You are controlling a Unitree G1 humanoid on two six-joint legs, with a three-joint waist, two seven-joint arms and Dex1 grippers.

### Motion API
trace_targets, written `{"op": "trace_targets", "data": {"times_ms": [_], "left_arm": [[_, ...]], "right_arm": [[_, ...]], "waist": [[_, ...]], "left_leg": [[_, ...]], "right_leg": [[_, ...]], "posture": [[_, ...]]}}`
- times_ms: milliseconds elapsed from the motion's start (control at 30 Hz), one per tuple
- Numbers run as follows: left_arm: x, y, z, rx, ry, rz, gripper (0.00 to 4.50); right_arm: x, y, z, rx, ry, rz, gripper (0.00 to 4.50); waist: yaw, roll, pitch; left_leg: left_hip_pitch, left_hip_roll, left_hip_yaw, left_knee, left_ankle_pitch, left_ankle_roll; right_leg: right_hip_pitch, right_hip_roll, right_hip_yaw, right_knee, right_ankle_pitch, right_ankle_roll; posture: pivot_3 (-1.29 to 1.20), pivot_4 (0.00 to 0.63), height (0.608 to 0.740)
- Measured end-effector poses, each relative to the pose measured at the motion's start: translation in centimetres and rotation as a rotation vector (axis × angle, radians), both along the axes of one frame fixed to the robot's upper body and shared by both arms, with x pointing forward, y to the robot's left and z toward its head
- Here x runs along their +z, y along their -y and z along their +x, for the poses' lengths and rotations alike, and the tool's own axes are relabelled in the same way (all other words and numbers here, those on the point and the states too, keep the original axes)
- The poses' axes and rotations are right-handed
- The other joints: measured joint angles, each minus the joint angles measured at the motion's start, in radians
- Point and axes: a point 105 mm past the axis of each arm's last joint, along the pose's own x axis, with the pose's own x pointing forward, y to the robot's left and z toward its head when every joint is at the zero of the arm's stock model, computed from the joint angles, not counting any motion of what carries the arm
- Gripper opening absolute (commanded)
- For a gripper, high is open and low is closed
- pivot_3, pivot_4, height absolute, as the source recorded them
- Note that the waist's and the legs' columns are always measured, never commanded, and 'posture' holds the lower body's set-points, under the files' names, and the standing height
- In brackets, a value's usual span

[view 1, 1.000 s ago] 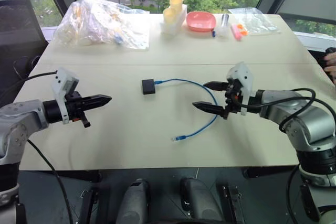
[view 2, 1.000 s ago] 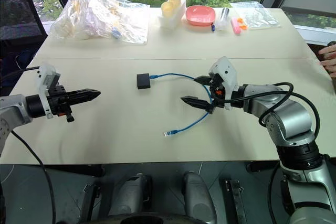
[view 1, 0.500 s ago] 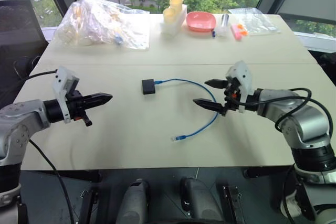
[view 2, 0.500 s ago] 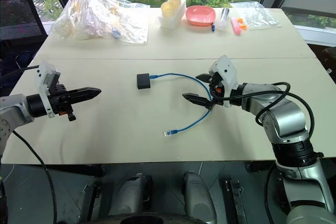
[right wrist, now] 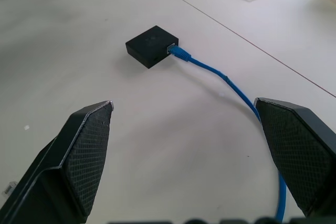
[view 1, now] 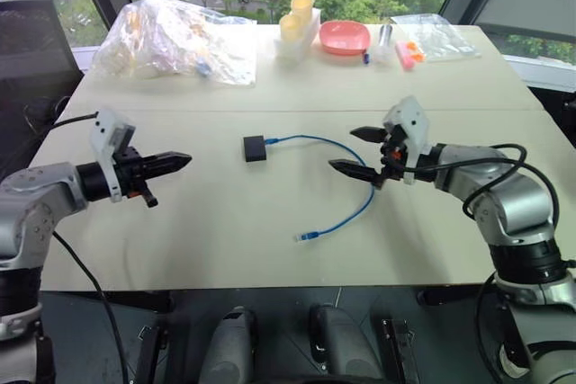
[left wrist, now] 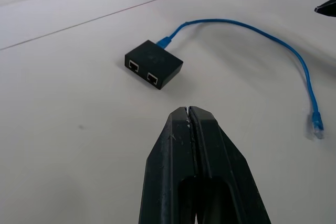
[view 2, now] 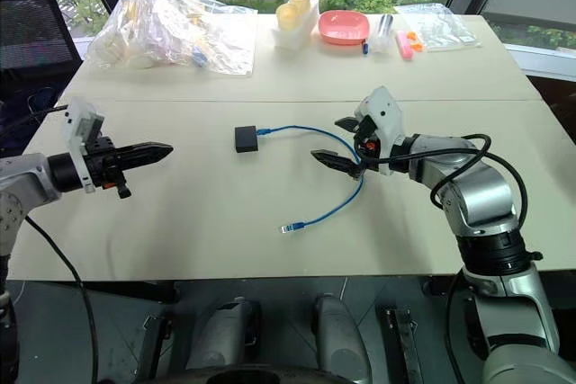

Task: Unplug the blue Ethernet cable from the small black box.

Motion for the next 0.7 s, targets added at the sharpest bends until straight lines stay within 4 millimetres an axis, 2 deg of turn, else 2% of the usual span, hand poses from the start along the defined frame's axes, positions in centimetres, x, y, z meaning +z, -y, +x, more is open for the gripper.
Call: {"op": "trace_targets", "data": {"times_ms": [67,133,233,367,467,600,700], "left_arm": [[0.2,-0.1,0.3,0.005,0.019,0.019,0.02],[0.3,-0.7,0.9,0.016,0.037,0.072,0.02],[2.1,-1.2,1.7,0.006,0.092,0.119,0.02],[3.4,-2.1,0.8,-0.059,0.078,0.182,0.02],[3.2,-2.4,0.4,-0.092,0.051,0.199,0.02],[2.7,-2.1,0.1,-0.099,0.058,0.207,0.02],[1.2,-1.4,-0.7,-0.103,0.036,0.191,0.02]], "right_arm": [[-0.1,-0.4,0.7,-0.007,0.026,-0.022,4.5],[-0.2,-1.1,2.7,-0.045,0.087,-0.084,4.5],[-0.3,-3.6,5.3,-0.026,0.18,-0.18,4.5],[-1.8,-6.7,7.2,0.089,0.177,-0.282,4.5],[-2.5,-8.4,8.5,0.152,0.144,-0.343,4.5],[-1.9,-10.9,9.8,0.167,0.13,-0.406,4.5],[-2.3,-11.1,10.0,0.148,0.121,-0.442,4.5]], "waist": [[-0.002,0.0,0.0],[-0.008,0.0,0.0],[-0.011,0.0,0.0],[-0.023,0.0,0.0],[-0.03,0.0,0.0],[-0.033,0.0,0.0],[-0.03,-0.001,0.0]], "left_leg": [[0.0,0.0,0.0,0.0,0.0,0.0],[0.002,0.0,0.002,0.0,0.0,0.0],[0.003,0.0,0.001,0.0,0.0,0.0],[0.002,0.0,0.002,-0.002,0.0,0.0],[0.002,0.0,0.002,-0.002,0.0,0.0],[0.003,0.0,0.002,-0.003,0.0,0.0],[0.003,0.001,0.0,-0.004,0.0,0.0]], "right_leg": [[0.0,0.0,0.0,0.001,0.0,0.0],[0.0,0.001,0.001,0.002,0.001,-0.001],[0.0,0.002,0.001,0.003,0.001,-0.001],[-0.001,0.001,0.002,0.003,0.001,0.0],[-0.002,0.001,0.002,0.004,0.002,0.002],[-0.002,0.0,0.001,0.008,0.002,0.002],[-0.002,0.0,0.001,0.009,0.002,0.002]], "posture": [[0.0,0.15,0.74],[0.0,0.15,0.74],[0.0,0.15,0.74],[0.0,0.15,0.74],[0.0,0.15,0.74],[0.0,0.15,0.74],[0.0,0.15,0.74]]}}
